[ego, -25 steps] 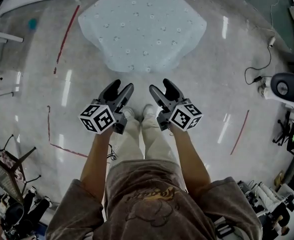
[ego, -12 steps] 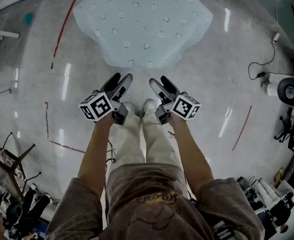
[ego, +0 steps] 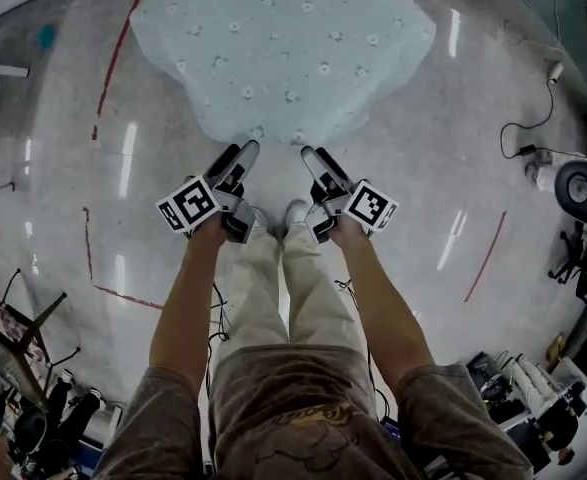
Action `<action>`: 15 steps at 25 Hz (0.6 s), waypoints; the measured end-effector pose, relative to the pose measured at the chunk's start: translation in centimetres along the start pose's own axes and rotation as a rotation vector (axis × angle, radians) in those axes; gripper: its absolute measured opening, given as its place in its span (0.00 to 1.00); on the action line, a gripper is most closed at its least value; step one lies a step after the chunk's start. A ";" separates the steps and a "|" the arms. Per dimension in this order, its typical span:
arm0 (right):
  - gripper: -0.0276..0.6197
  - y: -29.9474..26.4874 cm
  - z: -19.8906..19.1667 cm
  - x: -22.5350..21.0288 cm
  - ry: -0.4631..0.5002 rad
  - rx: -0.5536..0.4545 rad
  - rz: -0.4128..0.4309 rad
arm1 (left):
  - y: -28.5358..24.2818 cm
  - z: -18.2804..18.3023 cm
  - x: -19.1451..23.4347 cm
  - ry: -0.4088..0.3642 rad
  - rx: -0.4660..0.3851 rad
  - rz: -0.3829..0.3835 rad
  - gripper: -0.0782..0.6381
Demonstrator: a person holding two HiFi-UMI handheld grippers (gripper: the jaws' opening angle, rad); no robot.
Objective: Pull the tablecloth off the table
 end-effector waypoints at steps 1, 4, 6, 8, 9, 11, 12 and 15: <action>0.63 -0.1 0.1 -0.4 -0.004 0.001 -0.005 | -0.4 0.1 0.2 0.009 -0.002 0.000 0.58; 0.63 -0.6 0.7 -1.2 -0.013 -0.019 0.000 | -1.4 0.4 0.7 0.031 -0.006 -0.001 0.58; 0.63 -0.9 1.1 -1.7 -0.037 -0.046 -0.010 | -2.0 0.7 0.8 0.044 -0.013 -0.005 0.58; 0.61 -1.2 1.6 -2.1 -0.055 -0.073 -0.013 | -2.7 1.0 0.9 0.055 -0.020 -0.017 0.58; 0.60 -1.4 1.8 -2.3 -0.063 -0.089 -0.012 | -3.1 1.2 0.8 0.061 -0.022 -0.025 0.58; 0.58 -1.6 2.4 -2.8 -0.068 -0.115 -0.017 | -3.8 1.5 0.8 0.078 -0.030 -0.039 0.58; 0.58 -1.8 2.7 -3.1 -0.065 -0.121 -0.019 | -4.0 1.7 0.8 0.087 -0.035 -0.043 0.58; 0.57 -2.7 2.9 -3.3 -0.066 -0.115 -0.004 | -4.7 2.0 0.9 0.103 -0.040 -0.048 0.58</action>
Point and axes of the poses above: the fingertips, and each gripper's own axes: y backward along the fingers, x to its left, z out of its top, the point moved 2 cm from there along y, backward along the fingers, and after that the axes turned 11 degrees about z, right-handed, at the moved point
